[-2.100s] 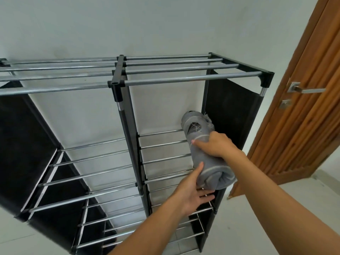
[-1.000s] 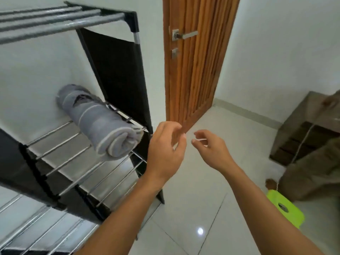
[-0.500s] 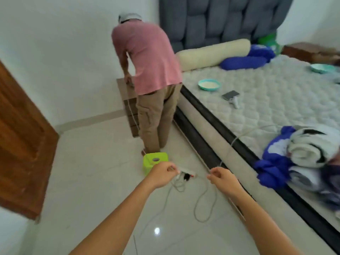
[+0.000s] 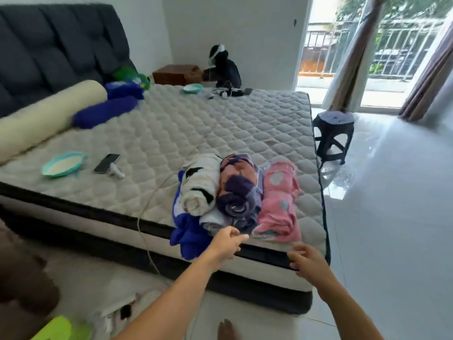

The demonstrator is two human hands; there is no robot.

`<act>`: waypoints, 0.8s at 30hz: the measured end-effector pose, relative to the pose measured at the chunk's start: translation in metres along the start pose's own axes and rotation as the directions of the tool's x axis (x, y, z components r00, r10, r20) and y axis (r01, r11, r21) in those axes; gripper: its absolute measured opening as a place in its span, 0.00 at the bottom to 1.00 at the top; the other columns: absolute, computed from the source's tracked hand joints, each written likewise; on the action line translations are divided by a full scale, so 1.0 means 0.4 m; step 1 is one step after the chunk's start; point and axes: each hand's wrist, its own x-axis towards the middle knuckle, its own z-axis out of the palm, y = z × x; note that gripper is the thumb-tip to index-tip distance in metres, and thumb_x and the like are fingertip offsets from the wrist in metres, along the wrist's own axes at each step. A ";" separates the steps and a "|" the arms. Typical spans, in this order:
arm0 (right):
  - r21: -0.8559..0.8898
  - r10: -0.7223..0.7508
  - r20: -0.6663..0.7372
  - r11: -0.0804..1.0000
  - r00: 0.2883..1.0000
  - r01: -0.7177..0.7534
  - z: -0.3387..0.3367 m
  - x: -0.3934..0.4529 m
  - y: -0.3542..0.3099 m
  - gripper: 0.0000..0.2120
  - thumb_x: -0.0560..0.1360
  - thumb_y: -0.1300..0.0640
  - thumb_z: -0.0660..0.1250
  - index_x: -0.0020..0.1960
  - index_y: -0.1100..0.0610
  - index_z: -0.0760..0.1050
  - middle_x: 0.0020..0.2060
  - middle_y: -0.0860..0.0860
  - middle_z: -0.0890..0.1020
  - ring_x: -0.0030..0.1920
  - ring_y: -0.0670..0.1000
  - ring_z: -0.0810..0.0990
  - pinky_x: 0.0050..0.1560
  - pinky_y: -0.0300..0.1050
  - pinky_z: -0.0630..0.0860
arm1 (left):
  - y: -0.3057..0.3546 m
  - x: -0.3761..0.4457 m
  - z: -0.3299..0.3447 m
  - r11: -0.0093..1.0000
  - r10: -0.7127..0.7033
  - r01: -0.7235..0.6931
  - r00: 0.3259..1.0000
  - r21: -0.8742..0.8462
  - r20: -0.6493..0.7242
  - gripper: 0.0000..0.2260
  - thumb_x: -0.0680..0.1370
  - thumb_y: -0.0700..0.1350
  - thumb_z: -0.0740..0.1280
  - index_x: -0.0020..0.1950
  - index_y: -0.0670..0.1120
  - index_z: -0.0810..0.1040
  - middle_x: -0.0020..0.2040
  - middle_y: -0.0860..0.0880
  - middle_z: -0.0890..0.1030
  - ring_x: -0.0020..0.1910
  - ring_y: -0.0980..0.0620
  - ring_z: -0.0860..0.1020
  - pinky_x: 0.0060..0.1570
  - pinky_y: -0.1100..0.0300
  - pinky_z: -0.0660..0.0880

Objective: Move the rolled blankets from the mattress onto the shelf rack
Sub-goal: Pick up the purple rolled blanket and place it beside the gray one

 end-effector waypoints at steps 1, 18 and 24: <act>0.000 -0.010 0.012 1.000 1.000 0.010 -0.005 0.034 -0.017 0.10 0.75 0.57 0.67 0.54 0.59 0.75 0.41 0.53 0.80 0.39 0.51 0.80 0.47 0.52 0.77 | 0.028 0.035 0.009 0.992 -0.062 0.060 0.998 -0.108 -0.013 0.17 0.79 0.49 0.65 0.64 0.42 0.71 0.54 0.47 0.75 0.49 0.50 0.76 0.43 0.59 0.73; -0.145 -0.127 0.174 0.978 0.977 0.153 0.085 0.639 -0.401 0.18 0.75 0.50 0.66 0.61 0.57 0.71 0.50 0.53 0.77 0.52 0.54 0.76 0.58 0.53 0.73 | 0.099 0.472 -0.065 0.345 -0.495 0.356 0.855 -0.869 0.154 0.35 0.68 0.65 0.69 0.67 0.45 0.72 0.60 0.37 0.76 0.58 0.34 0.75 0.55 0.39 0.76; 0.292 0.219 0.320 0.903 0.922 -0.316 0.131 0.846 -0.396 0.08 0.76 0.50 0.63 0.46 0.54 0.74 0.39 0.55 0.76 0.36 0.51 0.73 0.37 0.46 0.72 | 0.093 0.477 -0.076 0.365 -0.498 0.304 0.862 -0.880 0.091 0.28 0.70 0.62 0.70 0.62 0.45 0.75 0.59 0.38 0.79 0.57 0.37 0.78 0.50 0.43 0.79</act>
